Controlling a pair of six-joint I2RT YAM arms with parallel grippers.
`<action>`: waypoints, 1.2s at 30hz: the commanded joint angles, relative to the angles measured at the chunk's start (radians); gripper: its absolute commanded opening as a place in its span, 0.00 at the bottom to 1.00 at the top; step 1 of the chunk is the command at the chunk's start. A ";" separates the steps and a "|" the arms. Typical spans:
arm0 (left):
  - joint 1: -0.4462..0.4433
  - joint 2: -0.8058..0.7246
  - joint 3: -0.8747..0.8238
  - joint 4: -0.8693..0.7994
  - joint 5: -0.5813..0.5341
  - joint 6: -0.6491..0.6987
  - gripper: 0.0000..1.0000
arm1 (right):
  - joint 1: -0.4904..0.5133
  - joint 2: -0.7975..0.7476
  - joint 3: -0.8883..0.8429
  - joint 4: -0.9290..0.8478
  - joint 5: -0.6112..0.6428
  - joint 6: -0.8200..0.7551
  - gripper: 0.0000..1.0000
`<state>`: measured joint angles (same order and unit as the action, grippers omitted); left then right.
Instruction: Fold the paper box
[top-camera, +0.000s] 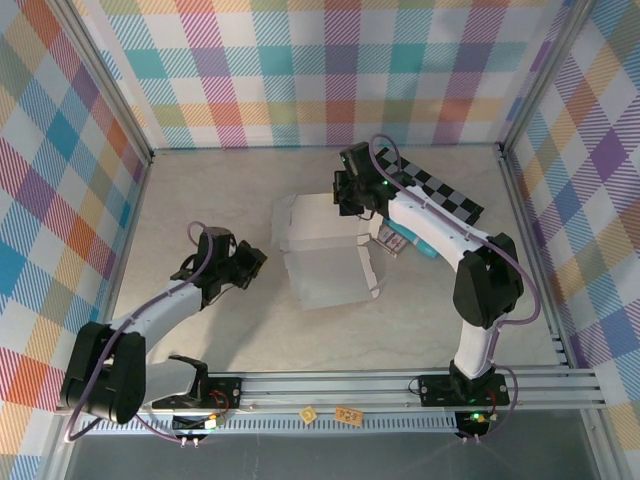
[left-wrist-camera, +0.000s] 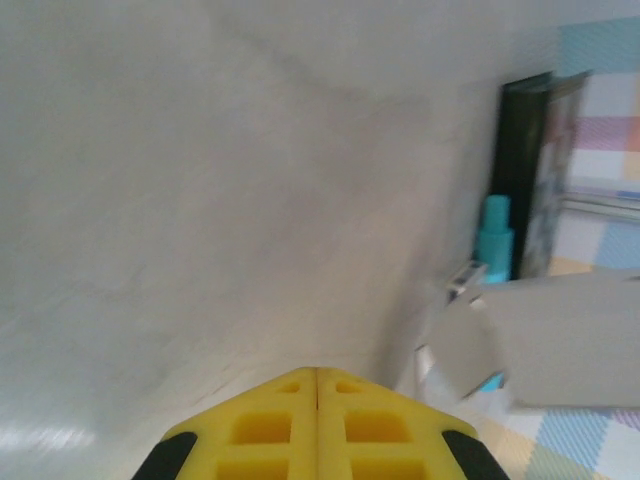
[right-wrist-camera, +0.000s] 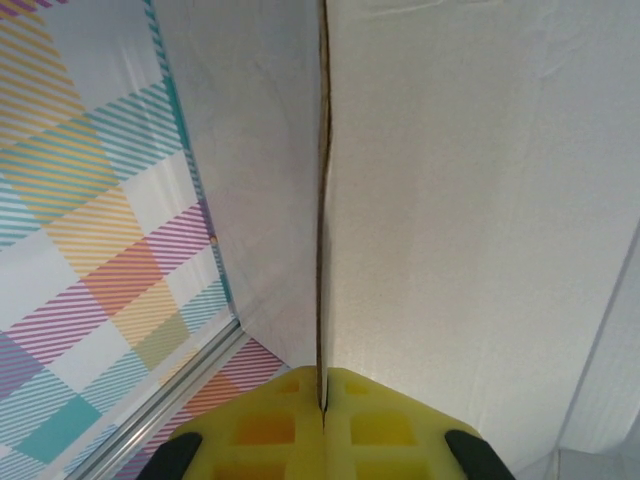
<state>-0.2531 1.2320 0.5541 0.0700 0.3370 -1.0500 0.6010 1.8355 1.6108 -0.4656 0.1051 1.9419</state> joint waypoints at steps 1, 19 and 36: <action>0.025 0.066 0.020 0.180 0.079 0.044 0.03 | -0.004 -0.017 -0.048 0.037 0.009 0.015 0.00; 0.020 0.194 -0.152 0.620 0.146 -0.230 0.13 | -0.016 0.024 -0.005 0.058 0.041 0.109 0.00; -0.034 0.270 -0.057 0.700 0.108 -0.274 0.21 | -0.027 0.013 -0.012 0.072 0.028 0.135 0.00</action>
<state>-0.2672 1.5101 0.4713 0.7189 0.4545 -1.3167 0.5816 1.8450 1.5864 -0.4026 0.1345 2.0621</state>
